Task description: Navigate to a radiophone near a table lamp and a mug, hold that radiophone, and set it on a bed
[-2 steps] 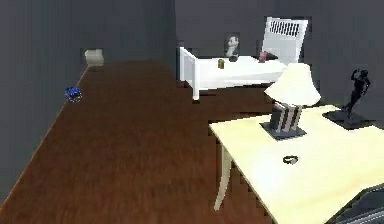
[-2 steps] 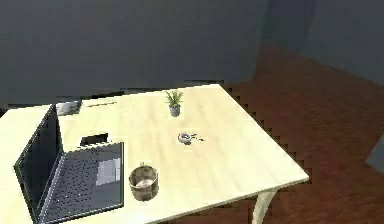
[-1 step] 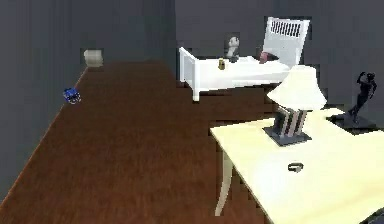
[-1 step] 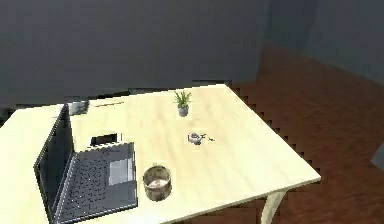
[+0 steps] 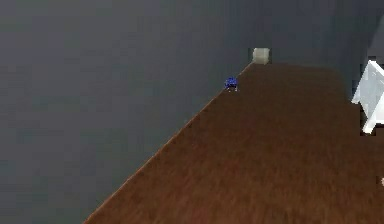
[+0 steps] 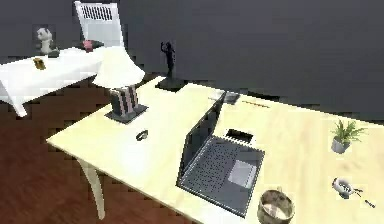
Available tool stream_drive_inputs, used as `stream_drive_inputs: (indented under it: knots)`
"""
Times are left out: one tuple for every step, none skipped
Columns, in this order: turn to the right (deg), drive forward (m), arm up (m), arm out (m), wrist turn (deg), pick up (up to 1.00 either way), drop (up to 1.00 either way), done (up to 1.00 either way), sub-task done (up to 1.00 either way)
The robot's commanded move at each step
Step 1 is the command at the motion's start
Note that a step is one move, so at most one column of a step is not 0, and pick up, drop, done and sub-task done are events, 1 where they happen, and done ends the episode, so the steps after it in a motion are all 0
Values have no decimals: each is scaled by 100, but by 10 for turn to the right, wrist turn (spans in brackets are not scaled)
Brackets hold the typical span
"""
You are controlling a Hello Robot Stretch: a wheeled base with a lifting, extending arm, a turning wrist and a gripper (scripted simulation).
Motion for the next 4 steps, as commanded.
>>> stream_drive_inputs:
  knots:
    - [-450,0,0,0,0,0,0,0,0]
    - [-150,0,0,0,0,0,0,0,0]
    - [0,15,0,0,0,0,0,0,0]
    - [450,0,0,0,0,0,0,0,0]
